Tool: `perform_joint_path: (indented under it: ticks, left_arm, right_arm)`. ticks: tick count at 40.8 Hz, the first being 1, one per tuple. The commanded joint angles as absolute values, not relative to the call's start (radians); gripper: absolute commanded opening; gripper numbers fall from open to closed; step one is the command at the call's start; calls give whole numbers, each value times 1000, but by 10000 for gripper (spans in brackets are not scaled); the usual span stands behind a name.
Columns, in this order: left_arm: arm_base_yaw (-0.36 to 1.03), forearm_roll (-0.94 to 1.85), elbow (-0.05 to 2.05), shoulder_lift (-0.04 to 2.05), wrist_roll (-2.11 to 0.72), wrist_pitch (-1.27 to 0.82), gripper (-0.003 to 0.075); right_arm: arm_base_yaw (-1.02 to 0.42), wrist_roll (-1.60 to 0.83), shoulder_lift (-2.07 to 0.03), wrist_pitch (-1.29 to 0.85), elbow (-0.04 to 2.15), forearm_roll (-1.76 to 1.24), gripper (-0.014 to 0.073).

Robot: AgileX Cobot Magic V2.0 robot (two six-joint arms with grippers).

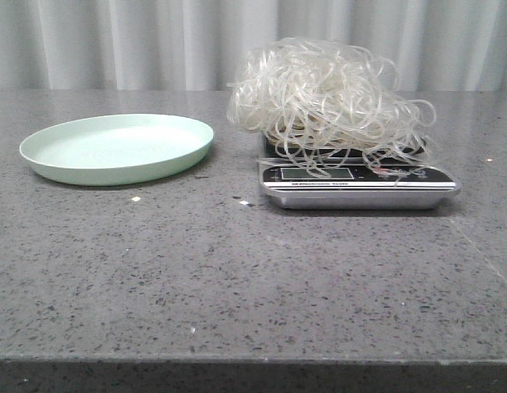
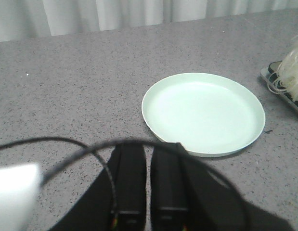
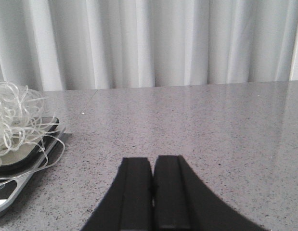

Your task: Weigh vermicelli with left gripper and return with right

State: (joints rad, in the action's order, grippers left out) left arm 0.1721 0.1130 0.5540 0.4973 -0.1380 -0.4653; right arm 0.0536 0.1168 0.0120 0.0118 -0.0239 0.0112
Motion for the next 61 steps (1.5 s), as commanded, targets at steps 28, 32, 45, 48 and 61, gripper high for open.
perform_joint_path:
  ticks: [28, 32, 45, 48, 61]
  left_arm:
    - [171, 122, 551, 489, -97, -204, 136]
    - [171, 122, 551, 489, -97, -204, 136]
    - [171, 122, 551, 489, -97, -204, 136]
    - [171, 122, 551, 489, -97, -204, 136]
    - [171, 122, 551, 489, -97, -204, 136]
  right_arm:
    - [-189, 114, -708, -57, 946, 35, 151]
    - [-302, 114, -826, -131, 1077, 102, 151]
    - [-520, 114, -1139, -413, 1342, 208, 457]
    - [-538, 114, -1198, -490, 1379, 207, 546]
    - [-567, 114, -1381, -720, 1517, 87, 613]
